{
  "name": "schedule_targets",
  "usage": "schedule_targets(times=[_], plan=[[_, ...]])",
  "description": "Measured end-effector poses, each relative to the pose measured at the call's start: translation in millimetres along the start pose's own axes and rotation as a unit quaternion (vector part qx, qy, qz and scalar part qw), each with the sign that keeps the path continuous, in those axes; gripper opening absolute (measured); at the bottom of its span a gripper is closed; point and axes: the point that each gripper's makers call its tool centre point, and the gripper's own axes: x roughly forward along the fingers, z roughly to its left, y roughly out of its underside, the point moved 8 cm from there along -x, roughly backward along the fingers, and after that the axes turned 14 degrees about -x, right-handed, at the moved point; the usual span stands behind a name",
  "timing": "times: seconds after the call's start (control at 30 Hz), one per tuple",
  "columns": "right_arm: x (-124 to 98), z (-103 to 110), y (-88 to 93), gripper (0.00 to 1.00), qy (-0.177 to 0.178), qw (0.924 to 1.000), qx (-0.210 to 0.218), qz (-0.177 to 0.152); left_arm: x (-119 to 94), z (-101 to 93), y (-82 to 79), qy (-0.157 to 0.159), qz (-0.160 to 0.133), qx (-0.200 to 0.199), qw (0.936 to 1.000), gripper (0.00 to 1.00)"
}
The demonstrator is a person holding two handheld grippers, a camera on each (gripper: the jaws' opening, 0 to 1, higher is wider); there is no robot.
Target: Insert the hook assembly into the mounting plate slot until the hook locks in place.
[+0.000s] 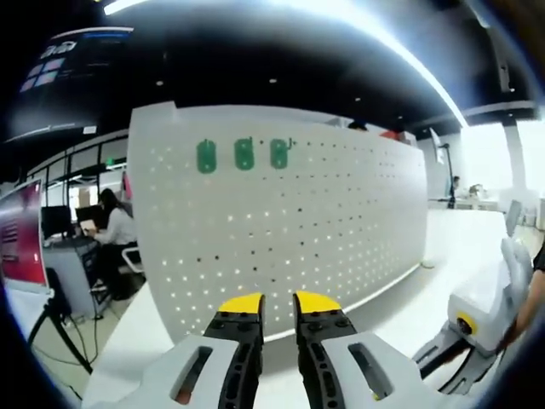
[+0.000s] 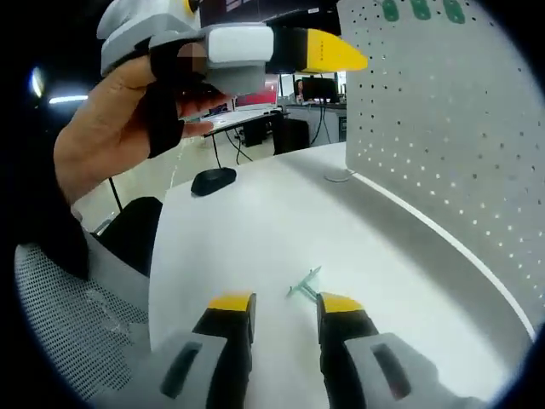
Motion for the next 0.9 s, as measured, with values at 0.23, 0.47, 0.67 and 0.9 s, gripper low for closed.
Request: schedule_targets(times=[0.23,0.47,0.67,0.9], plan=[[14.6,1.8,7.4,0.21,-0.006,0.9997,0.008,0.021,0.5,-1.0,1.3,0.005,0.004,0.001,1.0000,0.11],[23.4,2.9,8.5,0.17,-0.002,0.9996,0.011,0.025,1.3,-0.7,2.4,0.007,0.006,0.000,1.0000,0.10],[24.1,3.3,7.8,0.15,-0.001,0.9997,0.008,0.023,1.2,-0.8,2.2,0.009,0.006,0.001,0.9999,0.10],[13.3,-6.0,5.1,0.14,0.013,0.9995,0.025,0.011,1.0,0.5,1.5,0.008,0.005,0.000,1.0000,0.09]])
